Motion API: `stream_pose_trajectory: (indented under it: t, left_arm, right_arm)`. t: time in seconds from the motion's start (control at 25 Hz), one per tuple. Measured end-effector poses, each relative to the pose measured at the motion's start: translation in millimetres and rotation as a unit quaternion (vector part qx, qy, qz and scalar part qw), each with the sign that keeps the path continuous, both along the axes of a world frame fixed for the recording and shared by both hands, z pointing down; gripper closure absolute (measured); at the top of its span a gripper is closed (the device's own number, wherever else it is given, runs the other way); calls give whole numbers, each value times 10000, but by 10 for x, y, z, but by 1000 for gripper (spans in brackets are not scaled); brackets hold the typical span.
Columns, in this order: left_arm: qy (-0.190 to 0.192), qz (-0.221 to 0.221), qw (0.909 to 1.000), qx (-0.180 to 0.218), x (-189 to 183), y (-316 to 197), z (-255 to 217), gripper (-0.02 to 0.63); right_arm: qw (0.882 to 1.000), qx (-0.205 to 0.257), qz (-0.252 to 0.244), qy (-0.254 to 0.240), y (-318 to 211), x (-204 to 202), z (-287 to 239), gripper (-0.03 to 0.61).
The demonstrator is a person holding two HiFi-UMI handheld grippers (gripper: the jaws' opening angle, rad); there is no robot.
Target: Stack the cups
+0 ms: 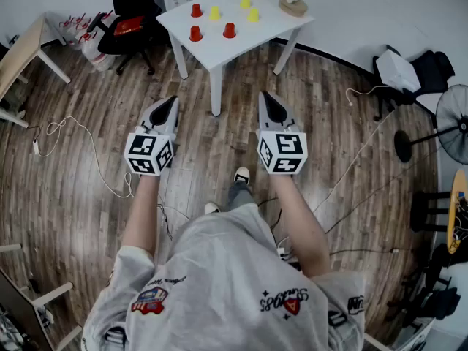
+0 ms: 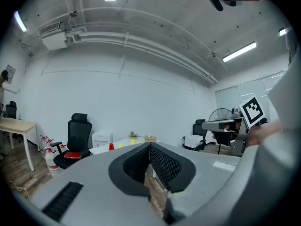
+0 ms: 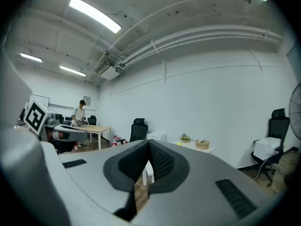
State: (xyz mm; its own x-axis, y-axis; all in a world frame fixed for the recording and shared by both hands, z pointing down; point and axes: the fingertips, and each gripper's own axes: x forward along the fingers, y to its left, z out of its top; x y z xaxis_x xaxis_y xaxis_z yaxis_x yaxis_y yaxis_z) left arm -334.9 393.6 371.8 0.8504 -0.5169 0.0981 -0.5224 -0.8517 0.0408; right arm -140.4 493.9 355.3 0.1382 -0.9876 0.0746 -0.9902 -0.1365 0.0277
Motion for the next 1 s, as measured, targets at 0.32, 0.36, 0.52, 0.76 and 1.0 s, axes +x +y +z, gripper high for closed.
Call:
stream_pose_trajectory:
  t: [0.32,0.36,0.52,0.76,1.0]
  left_arm:
    - [-19,10,10000,-42,76,43,64,607]
    - [-23,7,10000,-51,71,29,66,607]
    - [-46,-9,9999,-97,69,-41,82,607]
    - [-57,-13,9998,-179,202,-253,179,607]
    - [-77,-63,9996,-274,497,-611,219,607]
  right_arm:
    - [9995,261,19,-160,53,130,12,491]
    - [9996,236,16,-151,37,134,29,443]
    - [9997,173,7,-193,-32,152,90,313]
    - [9997,76,41,-209,-235,299,196,285]
    - [9998,58,68,-172,-591,650,178,279]
